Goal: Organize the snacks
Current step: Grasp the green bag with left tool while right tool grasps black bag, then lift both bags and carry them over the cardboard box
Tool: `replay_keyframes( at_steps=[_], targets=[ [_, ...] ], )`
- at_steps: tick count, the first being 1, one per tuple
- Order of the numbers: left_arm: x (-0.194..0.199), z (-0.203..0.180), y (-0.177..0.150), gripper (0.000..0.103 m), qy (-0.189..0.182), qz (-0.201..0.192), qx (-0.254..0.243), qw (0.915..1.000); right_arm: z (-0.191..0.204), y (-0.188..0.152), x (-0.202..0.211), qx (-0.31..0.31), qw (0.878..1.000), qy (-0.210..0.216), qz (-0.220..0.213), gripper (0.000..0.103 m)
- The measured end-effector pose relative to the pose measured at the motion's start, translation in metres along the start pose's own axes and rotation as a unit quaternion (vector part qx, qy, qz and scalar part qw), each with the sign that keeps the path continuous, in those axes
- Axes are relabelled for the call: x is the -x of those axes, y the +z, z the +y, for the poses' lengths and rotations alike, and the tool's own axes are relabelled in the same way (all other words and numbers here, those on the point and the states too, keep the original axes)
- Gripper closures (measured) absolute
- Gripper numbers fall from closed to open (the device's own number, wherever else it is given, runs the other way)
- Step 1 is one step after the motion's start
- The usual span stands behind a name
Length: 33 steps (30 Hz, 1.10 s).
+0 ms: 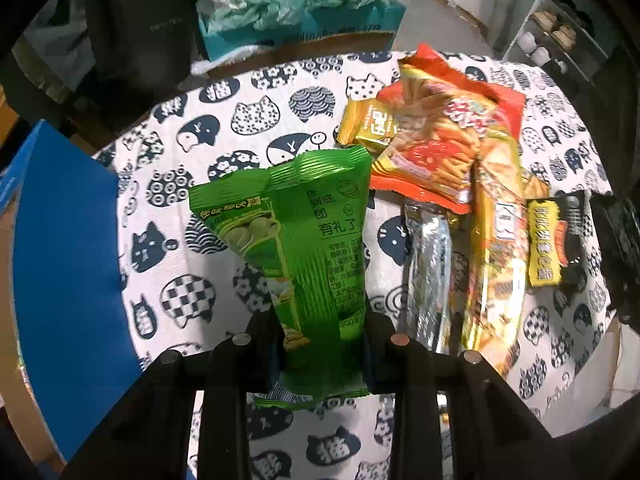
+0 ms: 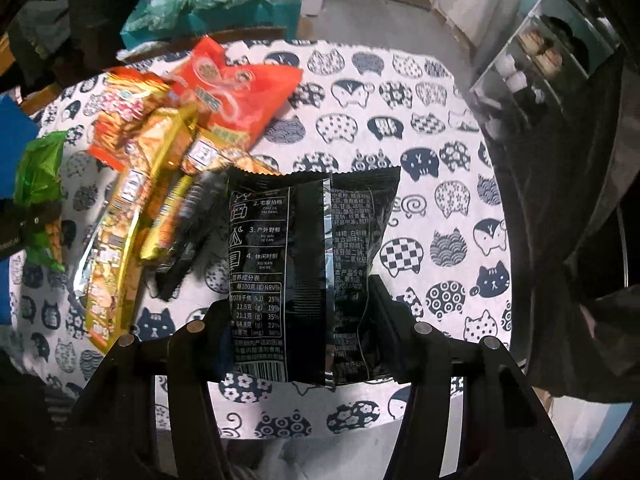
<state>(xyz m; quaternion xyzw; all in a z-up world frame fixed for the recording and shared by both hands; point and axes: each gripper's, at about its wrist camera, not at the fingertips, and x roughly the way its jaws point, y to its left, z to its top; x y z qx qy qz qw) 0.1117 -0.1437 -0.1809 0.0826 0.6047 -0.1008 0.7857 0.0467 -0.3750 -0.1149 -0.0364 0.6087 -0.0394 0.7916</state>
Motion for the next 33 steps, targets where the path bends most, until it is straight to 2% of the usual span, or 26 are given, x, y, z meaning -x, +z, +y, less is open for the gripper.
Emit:
replay_keyframes(
  at_steps=[5, 14, 23, 28, 33],
  targets=[
    [0.022, 0.001, -0.015, 0.073, -0.007, -0.009, -0.009, 0.9999, 0.011, 0.001, 0.013, 0.011, 1.000, 0.011, -0.019, 0.047],
    [0.063, 0.014, -0.029, 0.073, 0.011, -0.046, -0.019, 0.9987, 0.048, 0.006, 0.045, 0.055, 0.997, 0.021, -0.054, 0.047],
    [0.100, 0.036, -0.047, 0.073, 0.022, -0.074, -0.016, 0.9969, 0.087, 0.011, 0.075, 0.091, 0.991, 0.051, -0.082, 0.047],
    [0.130, 0.055, -0.059, 0.073, 0.012, -0.105, -0.002, 0.9944, 0.112, 0.015, 0.087, 0.113, 0.987, 0.061, -0.095, 0.047],
    [0.158, 0.073, -0.070, 0.073, 0.024, -0.141, 0.001, 0.9898, 0.138, 0.019, 0.095, 0.131, 0.983, 0.073, -0.105, 0.047]
  ],
)
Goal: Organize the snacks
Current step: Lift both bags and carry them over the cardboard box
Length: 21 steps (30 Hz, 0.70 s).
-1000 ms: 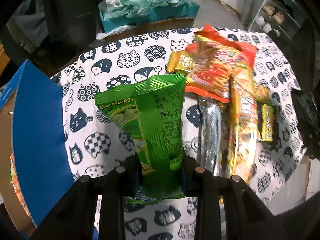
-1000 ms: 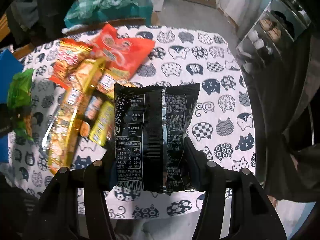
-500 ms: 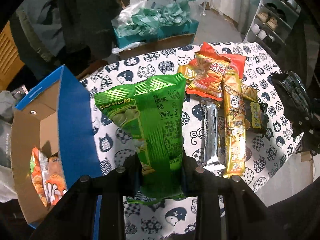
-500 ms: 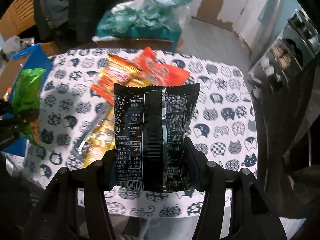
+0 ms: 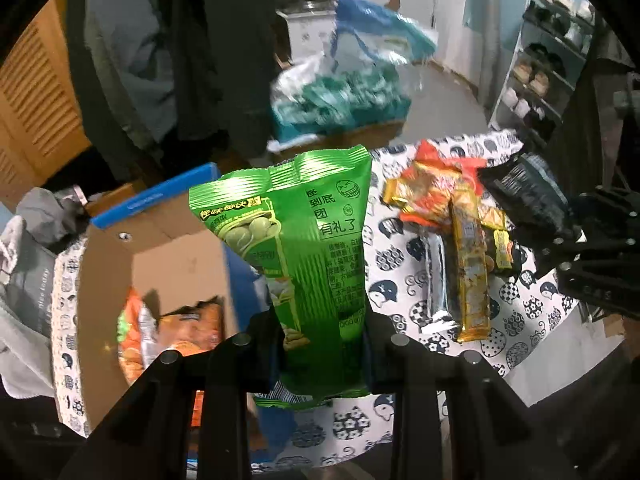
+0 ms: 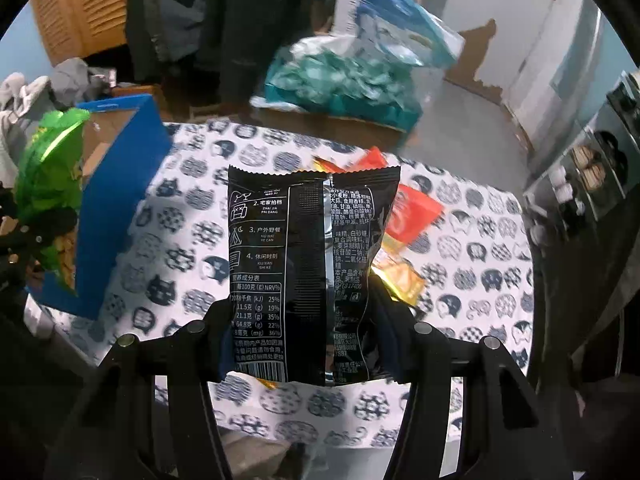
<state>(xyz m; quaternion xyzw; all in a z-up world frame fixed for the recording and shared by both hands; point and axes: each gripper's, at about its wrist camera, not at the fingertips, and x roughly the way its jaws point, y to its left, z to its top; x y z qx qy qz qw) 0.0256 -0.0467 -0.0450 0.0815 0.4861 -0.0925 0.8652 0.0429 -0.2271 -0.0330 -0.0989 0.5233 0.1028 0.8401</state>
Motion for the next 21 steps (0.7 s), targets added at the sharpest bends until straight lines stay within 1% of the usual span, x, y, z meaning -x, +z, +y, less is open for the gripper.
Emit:
replay_keyframes(
  at_steps=[3, 7, 11, 14, 18, 21],
  targets=[
    [0.011, 0.015, -0.003, 0.073, 0.001, -0.010, 0.009, 0.9999, 0.017, 0.007, -0.001, 0.010, 1.000, 0.011, -0.001, 0.047],
    [0.022, 0.033, -0.009, 0.073, 0.022, -0.028, 0.015, 0.9993, 0.041, 0.018, 0.001, 0.029, 0.999, 0.021, -0.006, 0.047],
    [0.028, 0.051, -0.013, 0.073, 0.032, -0.037, 0.028, 0.9984, 0.065, 0.031, 0.004, 0.044, 0.998, 0.036, -0.012, 0.047],
    [0.028, 0.065, -0.017, 0.073, 0.034, -0.037, 0.039, 0.9980, 0.083, 0.039, 0.005, 0.056, 0.997, 0.051, -0.015, 0.047],
    [0.028, 0.083, -0.023, 0.073, 0.049, -0.039, 0.050, 0.9968, 0.111, 0.051, 0.002, 0.072, 0.995, 0.072, -0.013, 0.047],
    [0.025, 0.099, -0.030, 0.073, 0.042, -0.033, 0.069, 0.9961, 0.129, 0.060, -0.001, 0.083, 0.993, 0.081, -0.012, 0.047]
  ],
)
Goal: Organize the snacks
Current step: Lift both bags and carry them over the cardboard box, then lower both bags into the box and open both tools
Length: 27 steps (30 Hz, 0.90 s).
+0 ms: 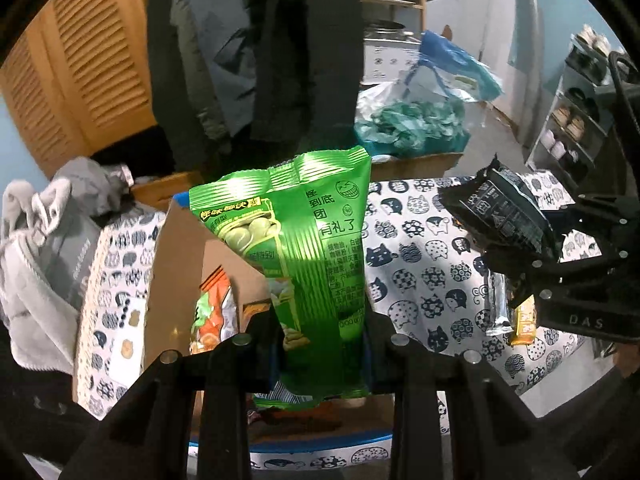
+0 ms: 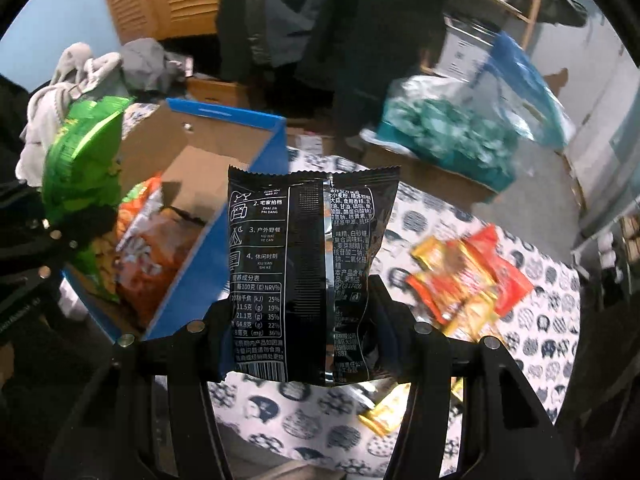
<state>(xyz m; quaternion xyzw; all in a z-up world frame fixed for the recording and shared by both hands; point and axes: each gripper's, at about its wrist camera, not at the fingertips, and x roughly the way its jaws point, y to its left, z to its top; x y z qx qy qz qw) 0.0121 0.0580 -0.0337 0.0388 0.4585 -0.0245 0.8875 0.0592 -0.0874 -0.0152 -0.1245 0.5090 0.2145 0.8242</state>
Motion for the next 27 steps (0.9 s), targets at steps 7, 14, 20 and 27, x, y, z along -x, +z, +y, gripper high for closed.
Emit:
replay_keyframes(
  at_steps=[7, 14, 20, 27],
  targets=[
    [-0.013, 0.034, -0.010, 0.073, 0.006, 0.015, 0.032, 0.9994, 0.035, 0.026, -0.013, 0.021, 1.000, 0.022, 0.002, 0.047],
    [-0.026, 0.060, -0.015, 0.073, 0.014, 0.026, 0.058, 0.9979, 0.063, 0.041, -0.028, 0.036, 0.998, 0.043, 0.013, 0.047],
    [-0.039, 0.076, -0.021, 0.072, 0.024, 0.041, 0.077, 0.9959, 0.079, 0.050, -0.038, 0.045, 0.997, 0.057, 0.021, 0.047],
    [-0.043, 0.088, -0.027, 0.060, 0.033, 0.052, 0.095, 0.9935, 0.092, 0.054, -0.047, 0.054, 0.996, 0.071, 0.030, 0.044]
  ],
)
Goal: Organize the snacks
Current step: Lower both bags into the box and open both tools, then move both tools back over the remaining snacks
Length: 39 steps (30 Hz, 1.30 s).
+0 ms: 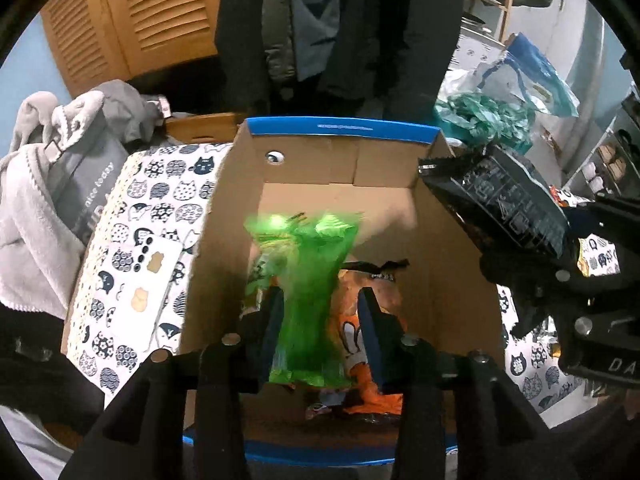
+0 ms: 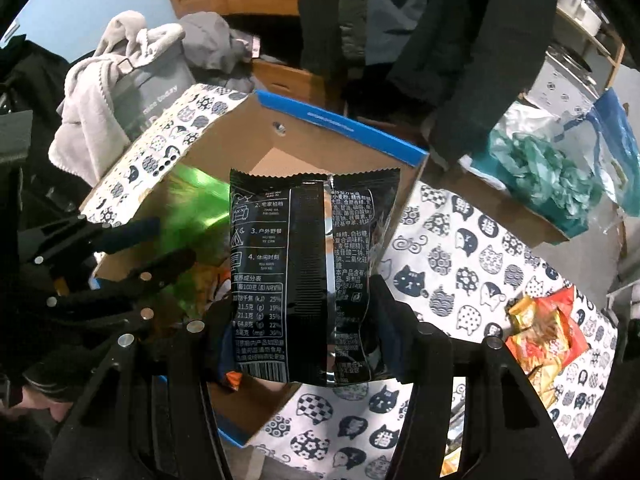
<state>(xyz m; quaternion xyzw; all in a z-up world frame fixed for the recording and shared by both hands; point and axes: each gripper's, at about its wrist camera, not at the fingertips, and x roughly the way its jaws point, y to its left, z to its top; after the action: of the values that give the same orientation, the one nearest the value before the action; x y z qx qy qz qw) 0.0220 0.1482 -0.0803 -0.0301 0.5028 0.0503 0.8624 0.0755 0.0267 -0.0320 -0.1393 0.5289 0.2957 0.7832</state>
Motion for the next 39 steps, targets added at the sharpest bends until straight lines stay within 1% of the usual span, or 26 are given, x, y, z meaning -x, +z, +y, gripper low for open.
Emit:
replay_keyframes(
  at_steps=[2, 5, 7, 8, 16, 19, 22, 27, 35, 39],
  targets=[
    [0.003, 0.003, 0.000, 0.049, 0.004, -0.005, 0.006, 1.0000, 0.001, 0.000, -0.001, 0.001, 1.000, -0.002, 0.001, 0.043],
    [0.008, 0.006, 0.001, 0.042, 0.006, -0.016, 0.010, 0.9998, -0.001, -0.001, 0.000, -0.003, 1.000, -0.004, -0.001, 0.035],
    [0.009, 0.006, 0.002, 0.041, 0.010, -0.019, 0.010, 0.9997, -0.002, -0.001, 0.002, -0.006, 1.000, -0.004, -0.003, 0.029],
    [0.010, 0.006, 0.002, 0.041, 0.009, -0.020, 0.010, 0.9997, -0.003, -0.002, 0.003, -0.007, 1.000, -0.004, -0.004, 0.028],
    [0.014, -0.007, 0.004, 0.041, 0.001, -0.025, -0.002, 0.9997, -0.017, -0.011, 0.010, -0.018, 1.000, -0.011, -0.004, 0.027],
    [0.017, -0.015, 0.005, 0.036, 0.002, -0.029, -0.013, 0.9995, -0.028, -0.019, 0.013, -0.027, 1.000, -0.015, -0.001, 0.027],
    [0.020, -0.024, 0.006, 0.036, 0.000, -0.035, -0.020, 0.9992, -0.039, -0.027, 0.015, -0.036, 0.999, -0.025, 0.003, 0.027],
    [0.020, -0.044, 0.009, 0.036, -0.015, -0.035, -0.032, 0.9988, -0.066, -0.044, 0.018, -0.063, 0.997, -0.038, 0.009, 0.027],
    [0.019, -0.086, 0.012, 0.036, -0.034, -0.030, -0.063, 0.9970, -0.111, -0.075, 0.024, -0.102, 0.992, -0.064, 0.024, 0.027],
    [0.018, -0.106, 0.012, 0.036, -0.037, -0.029, -0.078, 0.9959, -0.134, -0.092, 0.025, -0.127, 0.989, -0.072, 0.034, 0.027]
  ],
)
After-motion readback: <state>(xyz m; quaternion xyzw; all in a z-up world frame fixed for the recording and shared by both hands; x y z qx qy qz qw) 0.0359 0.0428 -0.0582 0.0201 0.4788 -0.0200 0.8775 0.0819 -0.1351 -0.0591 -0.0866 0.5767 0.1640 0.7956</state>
